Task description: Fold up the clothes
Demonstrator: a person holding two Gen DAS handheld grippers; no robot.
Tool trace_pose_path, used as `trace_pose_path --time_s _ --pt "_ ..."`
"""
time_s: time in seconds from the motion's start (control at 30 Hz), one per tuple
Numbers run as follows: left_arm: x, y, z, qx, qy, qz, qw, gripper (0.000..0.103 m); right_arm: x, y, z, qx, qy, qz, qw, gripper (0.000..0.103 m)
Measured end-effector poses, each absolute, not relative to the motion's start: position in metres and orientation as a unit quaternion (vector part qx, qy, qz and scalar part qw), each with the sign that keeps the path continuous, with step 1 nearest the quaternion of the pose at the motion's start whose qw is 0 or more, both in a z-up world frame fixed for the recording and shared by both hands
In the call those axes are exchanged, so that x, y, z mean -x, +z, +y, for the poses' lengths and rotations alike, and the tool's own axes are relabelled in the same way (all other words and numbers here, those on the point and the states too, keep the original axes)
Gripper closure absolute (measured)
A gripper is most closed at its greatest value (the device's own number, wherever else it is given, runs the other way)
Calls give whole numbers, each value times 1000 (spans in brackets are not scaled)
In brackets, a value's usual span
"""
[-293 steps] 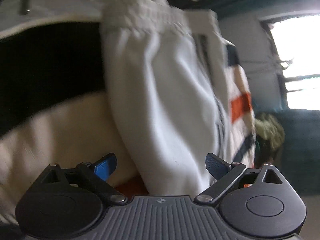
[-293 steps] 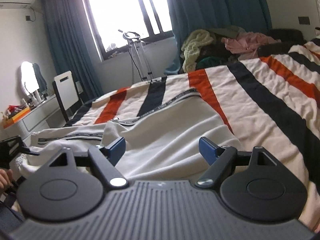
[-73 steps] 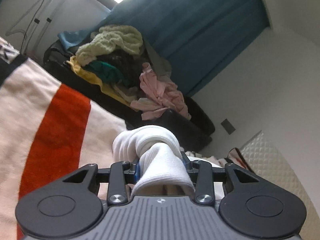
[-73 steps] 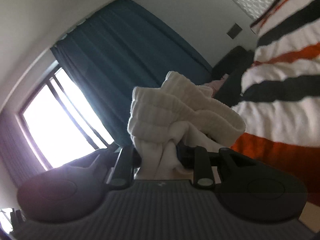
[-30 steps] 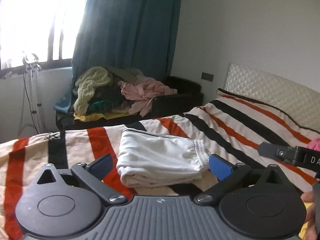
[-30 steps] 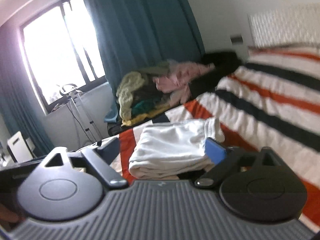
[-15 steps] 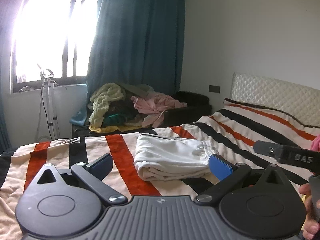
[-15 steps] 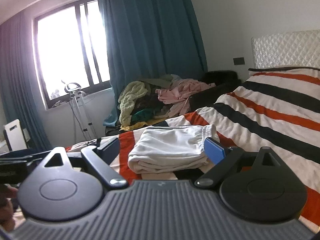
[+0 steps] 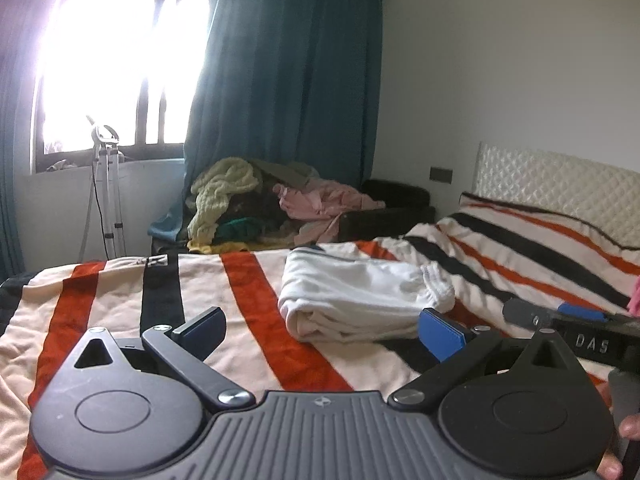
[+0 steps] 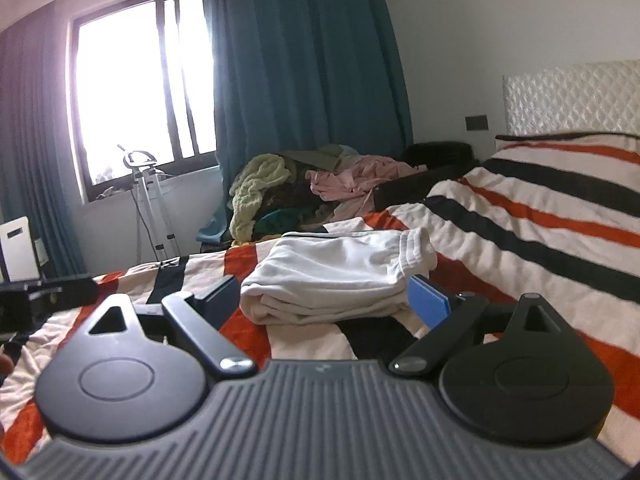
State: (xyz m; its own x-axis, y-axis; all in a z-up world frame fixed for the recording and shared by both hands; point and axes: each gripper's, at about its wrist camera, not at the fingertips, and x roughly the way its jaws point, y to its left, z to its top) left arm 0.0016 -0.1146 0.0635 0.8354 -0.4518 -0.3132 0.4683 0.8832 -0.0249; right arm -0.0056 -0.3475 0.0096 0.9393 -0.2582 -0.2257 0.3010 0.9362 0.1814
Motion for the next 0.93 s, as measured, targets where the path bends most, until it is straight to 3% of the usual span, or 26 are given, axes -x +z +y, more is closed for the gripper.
trace_pose_path --time_s 0.47,0.93 --pt "-23 25 -123 -60 -214 181 958 0 -16 -10 -342 -88 -157 123 976 11" --pt "-27 24 -120 -53 -200 189 960 0 -23 -12 -340 -77 -160 139 974 11"
